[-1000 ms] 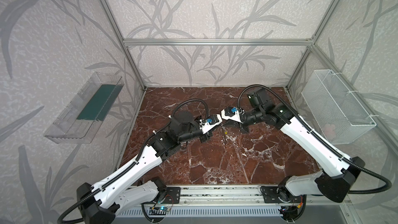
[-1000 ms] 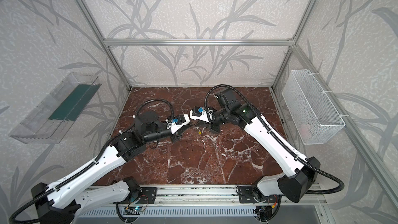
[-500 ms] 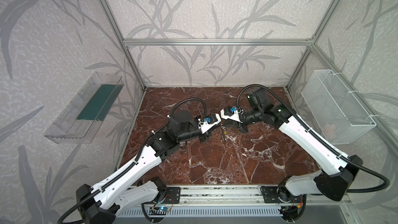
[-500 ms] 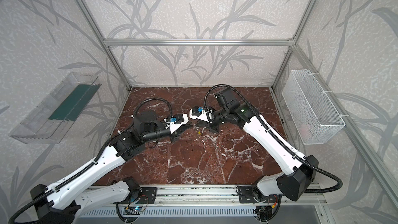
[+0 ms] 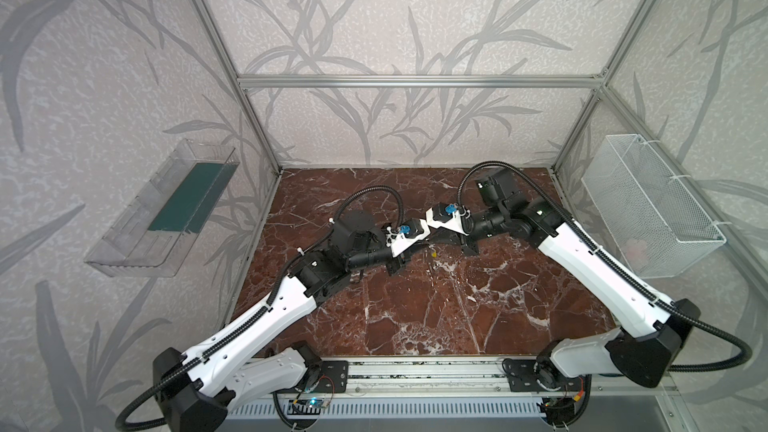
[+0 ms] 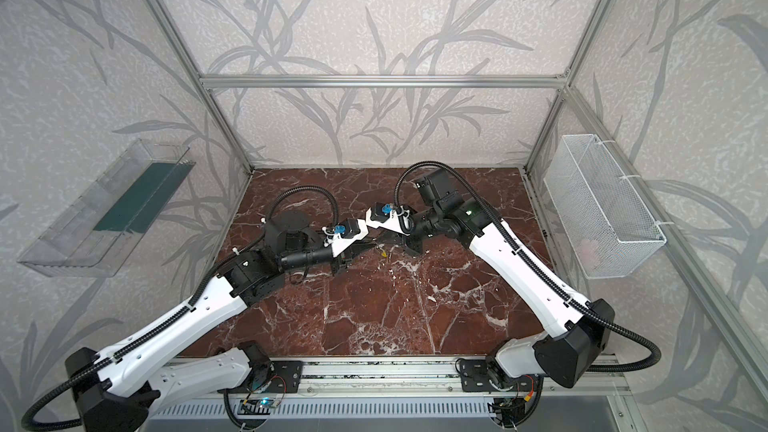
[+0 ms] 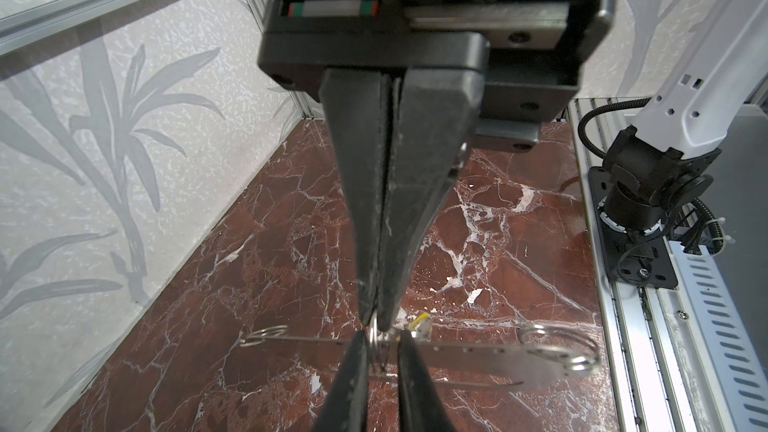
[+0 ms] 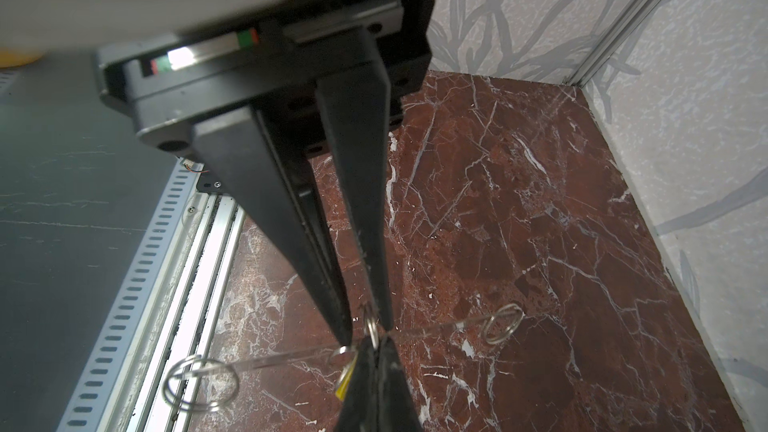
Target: Put the keys on the keyring
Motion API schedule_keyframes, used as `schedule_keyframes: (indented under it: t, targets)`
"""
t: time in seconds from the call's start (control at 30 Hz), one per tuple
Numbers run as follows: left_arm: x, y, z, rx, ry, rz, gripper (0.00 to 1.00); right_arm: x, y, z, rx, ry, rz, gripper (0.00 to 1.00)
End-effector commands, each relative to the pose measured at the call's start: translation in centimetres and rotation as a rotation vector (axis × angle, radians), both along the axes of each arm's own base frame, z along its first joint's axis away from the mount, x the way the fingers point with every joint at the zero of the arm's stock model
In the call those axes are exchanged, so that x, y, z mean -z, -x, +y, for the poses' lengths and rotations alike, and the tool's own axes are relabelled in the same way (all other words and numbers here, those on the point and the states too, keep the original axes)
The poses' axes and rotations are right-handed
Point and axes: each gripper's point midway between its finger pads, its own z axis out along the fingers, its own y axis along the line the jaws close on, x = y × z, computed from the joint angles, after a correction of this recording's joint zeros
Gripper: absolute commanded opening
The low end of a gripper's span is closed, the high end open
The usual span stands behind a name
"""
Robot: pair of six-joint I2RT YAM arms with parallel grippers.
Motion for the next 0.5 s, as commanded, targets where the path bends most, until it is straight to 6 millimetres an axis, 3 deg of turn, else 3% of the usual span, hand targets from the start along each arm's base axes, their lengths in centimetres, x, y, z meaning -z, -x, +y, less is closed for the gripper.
schedule_keyframes:
  t: [0.0, 0.3, 0.47]
  targets:
    - [-1.70, -0.17, -0.08, -0.001, 0.030, -0.034, 0.16, -0.93, 0.13, 0.51, -0.024, -0.033, -0.007, 0.00]
    - [-1.99, -0.49, 0.04, -0.020, 0.038, -0.042, 0.15, -0.77, 0.22, 0.59, -0.032, -0.036, 0.000, 0.00]
    - [-2.04, -1.15, 0.20, -0.059, 0.044, -0.037, 0.06, -0.49, 0.15, 0.56, -0.026, -0.033, 0.003, 0.00]
